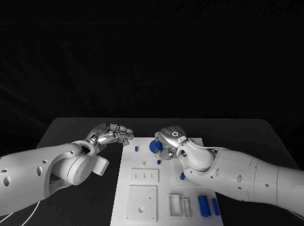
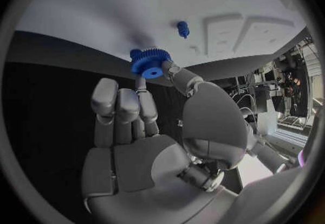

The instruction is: Assemble the parts on the task board

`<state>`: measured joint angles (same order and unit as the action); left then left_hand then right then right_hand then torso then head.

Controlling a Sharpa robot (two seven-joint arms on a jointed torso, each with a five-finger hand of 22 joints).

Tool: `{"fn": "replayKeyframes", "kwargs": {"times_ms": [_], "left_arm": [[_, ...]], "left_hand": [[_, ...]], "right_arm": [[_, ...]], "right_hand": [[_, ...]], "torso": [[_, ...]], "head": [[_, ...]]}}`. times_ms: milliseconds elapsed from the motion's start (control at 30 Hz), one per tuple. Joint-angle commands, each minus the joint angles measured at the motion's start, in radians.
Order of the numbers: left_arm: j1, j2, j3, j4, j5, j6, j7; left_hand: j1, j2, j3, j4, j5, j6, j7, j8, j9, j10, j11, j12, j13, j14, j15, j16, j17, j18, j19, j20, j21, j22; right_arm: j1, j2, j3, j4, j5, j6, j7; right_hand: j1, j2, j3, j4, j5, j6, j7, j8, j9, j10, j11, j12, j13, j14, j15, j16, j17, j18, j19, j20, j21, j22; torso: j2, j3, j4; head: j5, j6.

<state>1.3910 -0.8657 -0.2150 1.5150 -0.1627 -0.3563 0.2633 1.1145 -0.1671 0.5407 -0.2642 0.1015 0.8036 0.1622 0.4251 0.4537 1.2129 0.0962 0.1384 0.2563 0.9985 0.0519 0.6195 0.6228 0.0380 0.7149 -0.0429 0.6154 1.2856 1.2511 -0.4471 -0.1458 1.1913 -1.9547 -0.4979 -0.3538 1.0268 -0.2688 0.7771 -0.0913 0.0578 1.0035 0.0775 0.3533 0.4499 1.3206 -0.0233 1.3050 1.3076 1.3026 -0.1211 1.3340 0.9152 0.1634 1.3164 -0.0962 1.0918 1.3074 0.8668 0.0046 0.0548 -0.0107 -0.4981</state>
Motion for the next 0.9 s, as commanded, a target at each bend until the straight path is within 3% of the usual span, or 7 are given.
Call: {"fn": "replayKeyframes", "kwargs": {"times_ms": [33,167,367,900], "left_arm": [[0.001,0.002,0.001,-0.001,-0.004,0.006,0.007],[0.001,0.005,0.001,-0.004,-0.004,0.007,0.006],[0.001,0.009,0.001,-0.007,-0.004,0.007,0.006],[0.001,0.014,0.001,-0.007,-0.004,0.010,0.005]], "left_hand": [[0.003,0.008,0.005,0.002,0.005,0.002,0.006,-0.004,0.001,-0.003,0.003,-0.005,0.001,0.008,-0.001,-0.003,-0.001,-0.008,-0.002,-0.005,0.004,-0.002],[0.003,0.008,0.005,0.002,0.005,0.002,0.006,-0.004,0.001,-0.003,0.003,-0.005,0.002,0.008,-0.001,-0.003,-0.001,-0.008,-0.002,-0.005,0.004,-0.002],[0.003,0.008,0.005,0.002,0.005,0.002,0.006,-0.004,0.001,-0.003,0.003,-0.005,0.002,0.008,-0.001,-0.003,-0.001,-0.008,-0.002,-0.005,0.004,-0.002],[0.003,0.008,0.005,0.002,0.005,0.002,0.006,-0.004,0.001,-0.003,0.003,-0.006,0.002,0.008,-0.001,-0.003,-0.001,-0.008,-0.002,-0.005,0.004,-0.002]], "right_arm": [[-0.005,0.008,-0.002,-0.010,-0.012,0.007,-0.001],[-0.010,0.018,-0.003,-0.022,-0.012,0.008,0.001],[-0.015,0.032,-0.005,-0.038,-0.001,0.014,0.005],[-0.018,0.054,-0.008,-0.066,0.026,0.025,0.008]], "right_hand": [[0.000,-0.007,0.006,0.003,-0.002,0.036,0.008,0.002,0.018,0.007,-0.002,0.002,0.058,0.000,-0.009,-0.005,0.002,0.098,0.008,0.001,0.006,0.015],[0.000,-0.008,0.006,0.003,-0.002,0.036,0.008,0.001,0.018,0.005,-0.002,0.000,0.057,0.000,-0.009,-0.006,0.002,0.098,0.009,0.001,0.006,0.015],[-0.001,-0.010,0.005,0.003,-0.001,0.034,0.009,0.000,0.018,0.003,-0.001,-0.002,0.055,0.000,-0.009,-0.006,0.002,0.098,0.008,0.001,0.006,0.015],[-0.005,-0.021,-0.001,0.000,-0.003,0.009,0.016,-0.017,0.014,-0.037,0.006,-0.040,0.028,-0.001,-0.004,-0.013,0.002,0.098,0.004,-0.001,0.003,0.013]], "torso": [[0.002,0.0011,0.0012],[0.001,0.0033,-0.0001],[0.002,0.0038,-0.0002],[0.001,0.0022,-0.0030]], "head": [[0.000,-0.002],[0.007,-0.004],[0.012,-0.005],[0.013,-0.009]]}}
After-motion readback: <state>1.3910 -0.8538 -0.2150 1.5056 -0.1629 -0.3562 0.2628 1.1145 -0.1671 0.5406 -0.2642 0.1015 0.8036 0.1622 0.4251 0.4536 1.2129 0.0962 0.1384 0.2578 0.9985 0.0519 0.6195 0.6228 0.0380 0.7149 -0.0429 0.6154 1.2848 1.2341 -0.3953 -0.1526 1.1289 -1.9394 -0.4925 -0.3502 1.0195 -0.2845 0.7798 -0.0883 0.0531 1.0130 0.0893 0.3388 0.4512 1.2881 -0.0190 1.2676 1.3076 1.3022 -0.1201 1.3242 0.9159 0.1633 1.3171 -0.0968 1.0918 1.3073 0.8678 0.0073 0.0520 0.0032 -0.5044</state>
